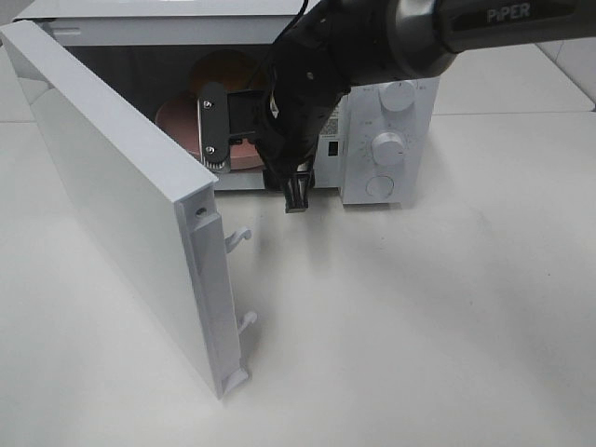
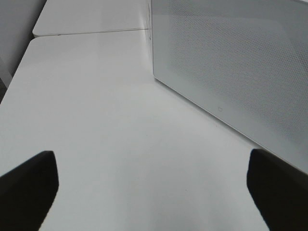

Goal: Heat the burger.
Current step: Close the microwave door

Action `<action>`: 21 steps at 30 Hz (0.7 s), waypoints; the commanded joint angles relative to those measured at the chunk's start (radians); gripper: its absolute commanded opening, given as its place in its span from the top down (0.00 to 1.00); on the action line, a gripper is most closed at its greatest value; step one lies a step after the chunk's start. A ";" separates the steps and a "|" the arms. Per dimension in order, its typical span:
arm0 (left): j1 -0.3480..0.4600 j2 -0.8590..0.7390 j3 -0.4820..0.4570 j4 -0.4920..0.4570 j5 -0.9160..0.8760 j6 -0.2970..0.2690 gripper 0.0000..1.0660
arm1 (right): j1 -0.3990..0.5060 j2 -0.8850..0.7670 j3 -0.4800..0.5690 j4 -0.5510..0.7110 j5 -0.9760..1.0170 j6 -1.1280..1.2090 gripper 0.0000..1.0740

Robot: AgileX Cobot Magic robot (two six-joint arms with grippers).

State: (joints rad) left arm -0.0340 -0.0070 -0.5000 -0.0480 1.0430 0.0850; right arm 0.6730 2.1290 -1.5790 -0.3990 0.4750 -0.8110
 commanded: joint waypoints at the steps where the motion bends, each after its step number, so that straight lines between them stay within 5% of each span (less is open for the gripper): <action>1: -0.004 -0.022 0.002 0.000 -0.003 -0.003 0.06 | -0.008 -0.029 0.023 0.008 -0.005 -0.016 0.35; 12: -0.004 -0.022 0.002 0.000 -0.003 -0.003 0.06 | -0.008 -0.208 0.192 0.061 0.008 0.030 0.35; 21: -0.004 -0.022 0.002 0.000 -0.003 -0.003 0.06 | -0.008 -0.354 0.266 0.057 0.154 0.330 0.35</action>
State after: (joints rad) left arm -0.0340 -0.0070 -0.5000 -0.0480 1.0430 0.0850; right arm 0.6650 1.8180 -1.3300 -0.3440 0.5660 -0.6000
